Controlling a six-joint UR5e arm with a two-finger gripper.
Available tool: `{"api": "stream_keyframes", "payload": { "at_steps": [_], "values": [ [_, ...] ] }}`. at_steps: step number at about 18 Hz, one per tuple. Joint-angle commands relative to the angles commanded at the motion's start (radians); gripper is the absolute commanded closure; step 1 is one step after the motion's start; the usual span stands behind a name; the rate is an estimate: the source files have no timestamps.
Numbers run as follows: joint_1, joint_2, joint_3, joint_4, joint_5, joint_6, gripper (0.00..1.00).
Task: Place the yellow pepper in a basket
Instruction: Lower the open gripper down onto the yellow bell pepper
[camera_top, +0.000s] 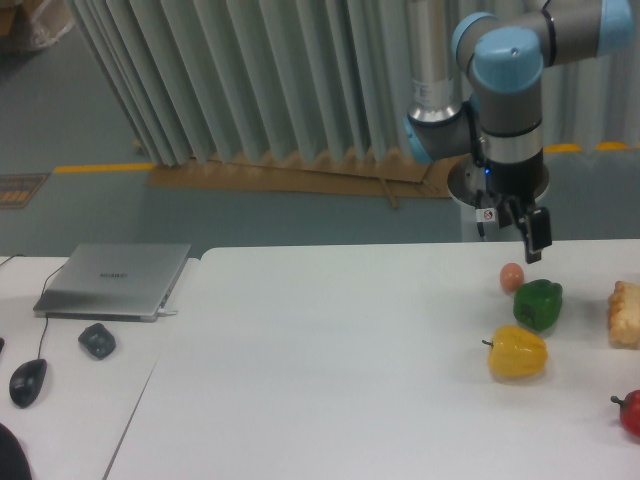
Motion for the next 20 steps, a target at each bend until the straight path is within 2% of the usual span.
{"api": "stream_keyframes", "payload": {
  "at_steps": [6,11,12,16,17,20],
  "values": [
    [-0.017,-0.057,0.0,0.008,0.011,-0.002,0.0],
    [-0.023,-0.112,-0.009,0.09,0.041,-0.005,0.0],
    [-0.023,-0.141,-0.006,0.159,0.041,-0.002,0.0],
    [-0.022,-0.161,-0.006,0.225,0.044,0.006,0.0],
    [-0.022,-0.166,-0.011,0.265,0.069,0.008,0.0],
    [-0.015,-0.164,-0.02,0.276,0.074,0.015,0.0]
  ]
}}
